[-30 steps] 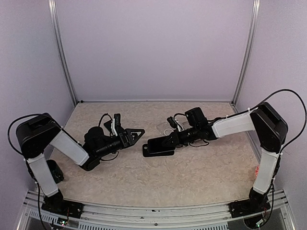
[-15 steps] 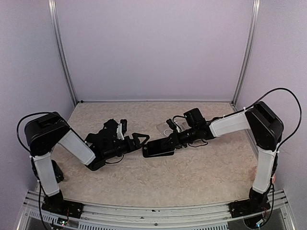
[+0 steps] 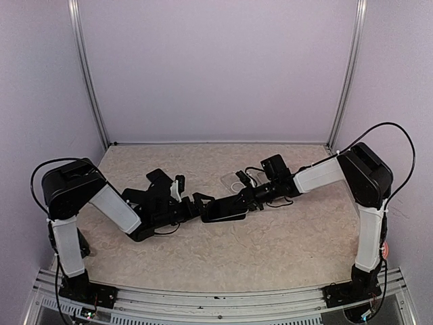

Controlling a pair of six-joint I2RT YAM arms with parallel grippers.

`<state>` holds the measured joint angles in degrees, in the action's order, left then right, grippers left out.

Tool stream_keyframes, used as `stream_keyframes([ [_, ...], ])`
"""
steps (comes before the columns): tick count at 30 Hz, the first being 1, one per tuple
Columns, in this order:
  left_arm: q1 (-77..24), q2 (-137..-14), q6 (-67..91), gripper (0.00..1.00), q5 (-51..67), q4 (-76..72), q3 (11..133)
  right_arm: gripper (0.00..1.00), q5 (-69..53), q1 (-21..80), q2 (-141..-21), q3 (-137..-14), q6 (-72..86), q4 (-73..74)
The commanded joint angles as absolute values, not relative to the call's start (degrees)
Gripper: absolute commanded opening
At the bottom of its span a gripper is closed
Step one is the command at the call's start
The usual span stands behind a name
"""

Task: Put the phone into the phone case
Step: Install the phone on the phone case.

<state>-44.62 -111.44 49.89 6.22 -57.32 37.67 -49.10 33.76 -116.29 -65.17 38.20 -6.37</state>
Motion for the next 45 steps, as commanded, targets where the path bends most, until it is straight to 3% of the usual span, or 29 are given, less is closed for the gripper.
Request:
stream_keyframes([
  [1,-45.9,-112.0,50.8,0.99,3.0,-54.7,38.3,0.0,-53.4,33.4,-119.1,-65.6,39.9,-4.5],
  [19,-46.7,-116.5,51.7,0.99,5.7,-54.6,42.2,0.0,-55.7,33.0,-122.2,-66.4,43.9,-3.8],
  [45,-50.9,-112.9,55.7,0.99,0.8,-55.5,37.4,0.0,-52.0,32.3,-113.7,-53.8,65.2,-21.9],
])
